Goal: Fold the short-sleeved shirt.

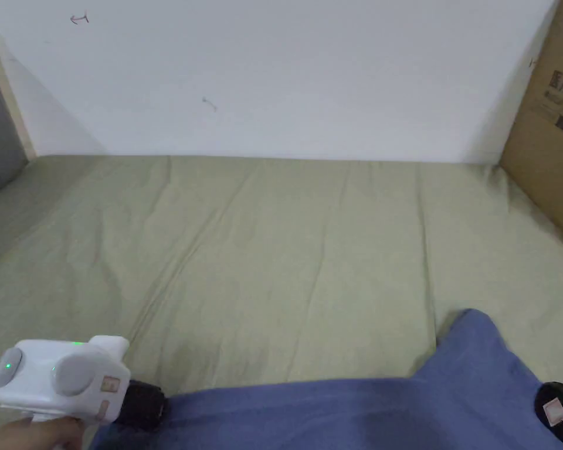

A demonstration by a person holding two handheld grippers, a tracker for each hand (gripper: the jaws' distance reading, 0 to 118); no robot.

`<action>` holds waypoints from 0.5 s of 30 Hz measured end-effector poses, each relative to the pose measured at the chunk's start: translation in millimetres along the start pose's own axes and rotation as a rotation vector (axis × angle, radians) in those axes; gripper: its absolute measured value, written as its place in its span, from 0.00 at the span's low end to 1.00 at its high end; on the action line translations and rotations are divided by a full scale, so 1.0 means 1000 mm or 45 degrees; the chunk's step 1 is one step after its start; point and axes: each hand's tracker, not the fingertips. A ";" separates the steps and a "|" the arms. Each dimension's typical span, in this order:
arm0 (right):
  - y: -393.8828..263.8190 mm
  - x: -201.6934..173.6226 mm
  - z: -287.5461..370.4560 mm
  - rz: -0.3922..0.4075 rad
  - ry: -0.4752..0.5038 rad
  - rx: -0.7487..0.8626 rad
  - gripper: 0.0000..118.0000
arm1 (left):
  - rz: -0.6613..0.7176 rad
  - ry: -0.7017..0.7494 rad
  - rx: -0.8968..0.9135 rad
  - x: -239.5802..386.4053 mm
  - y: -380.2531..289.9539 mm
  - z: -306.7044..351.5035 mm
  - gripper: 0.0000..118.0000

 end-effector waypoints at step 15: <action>0.036 0.146 -0.246 -0.126 -0.307 -0.607 0.98 | 0.033 -0.153 0.557 0.028 -0.006 0.139 0.01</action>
